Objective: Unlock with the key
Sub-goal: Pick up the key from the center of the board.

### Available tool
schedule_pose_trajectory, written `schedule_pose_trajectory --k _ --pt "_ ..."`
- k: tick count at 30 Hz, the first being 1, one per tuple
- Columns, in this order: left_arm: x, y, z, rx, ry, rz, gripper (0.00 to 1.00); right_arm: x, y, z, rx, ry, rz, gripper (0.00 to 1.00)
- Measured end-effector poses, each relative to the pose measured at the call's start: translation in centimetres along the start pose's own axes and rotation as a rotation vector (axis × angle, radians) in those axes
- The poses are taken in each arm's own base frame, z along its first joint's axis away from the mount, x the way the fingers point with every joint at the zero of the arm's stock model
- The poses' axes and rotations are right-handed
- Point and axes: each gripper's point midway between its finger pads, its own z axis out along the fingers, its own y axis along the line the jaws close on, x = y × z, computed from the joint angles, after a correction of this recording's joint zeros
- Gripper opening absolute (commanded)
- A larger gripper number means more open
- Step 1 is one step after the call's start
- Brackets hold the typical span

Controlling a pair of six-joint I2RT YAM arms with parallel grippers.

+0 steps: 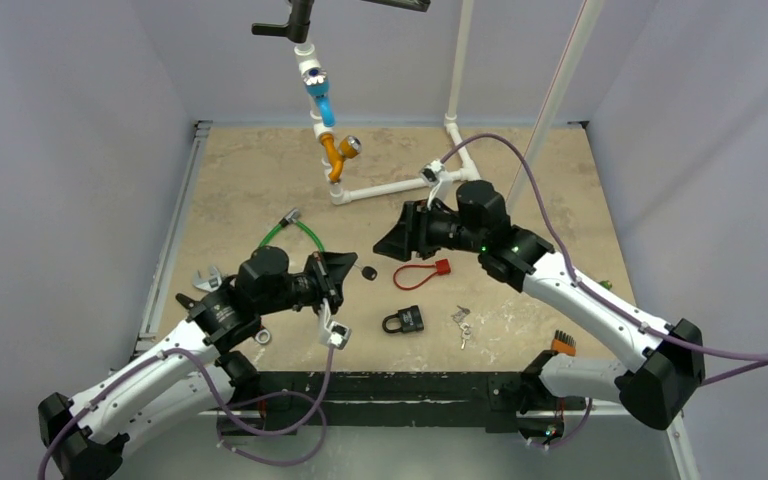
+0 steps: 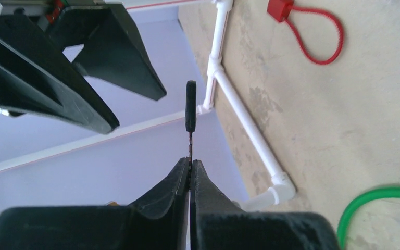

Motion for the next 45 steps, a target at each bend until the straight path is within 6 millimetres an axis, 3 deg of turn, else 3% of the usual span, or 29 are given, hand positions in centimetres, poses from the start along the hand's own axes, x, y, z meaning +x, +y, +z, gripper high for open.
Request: schedule_pose_trajectory --k 3,10,13,22,27,34,39,45 --pt "1.3 0.5 0.7 -0.044 0.06 0.065 0.0 -0.4 -1.2 -0.9 -0.006 -0.015 0.058 0.6" --pt "2.7 4.6 -0.1 -0.208 0.159 0.212 0.0 2.6 -0.7 -0.9 -0.138 0.086 0.148 0.61" --pt "2.7 5.9 -0.6 -0.252 0.174 0.25 0.0 2.9 -0.6 -0.8 -0.18 0.102 0.186 0.62" --pt "2.3 6.4 -1.2 -0.279 0.183 0.294 0.0 -0.4 3.2 -1.4 -0.393 0.02 0.203 0.62" --pt "2.4 6.4 -1.2 -0.278 0.191 0.293 0.0 -1.2 3.7 -1.0 -0.435 0.001 0.215 0.58" --pt "2.4 6.3 -1.1 -0.275 0.196 0.293 0.0 -1.3 3.3 -0.1 -0.443 0.014 0.261 0.4" --pt "2.4 6.6 -1.2 -0.286 0.199 0.3 0.0 -1.7 3.5 -0.1 -0.454 0.0 0.265 0.0" --pt "2.7 7.0 -1.2 -0.296 0.215 0.304 0.0 -1.9 3.4 0.0 -0.454 -0.006 0.276 0.0"
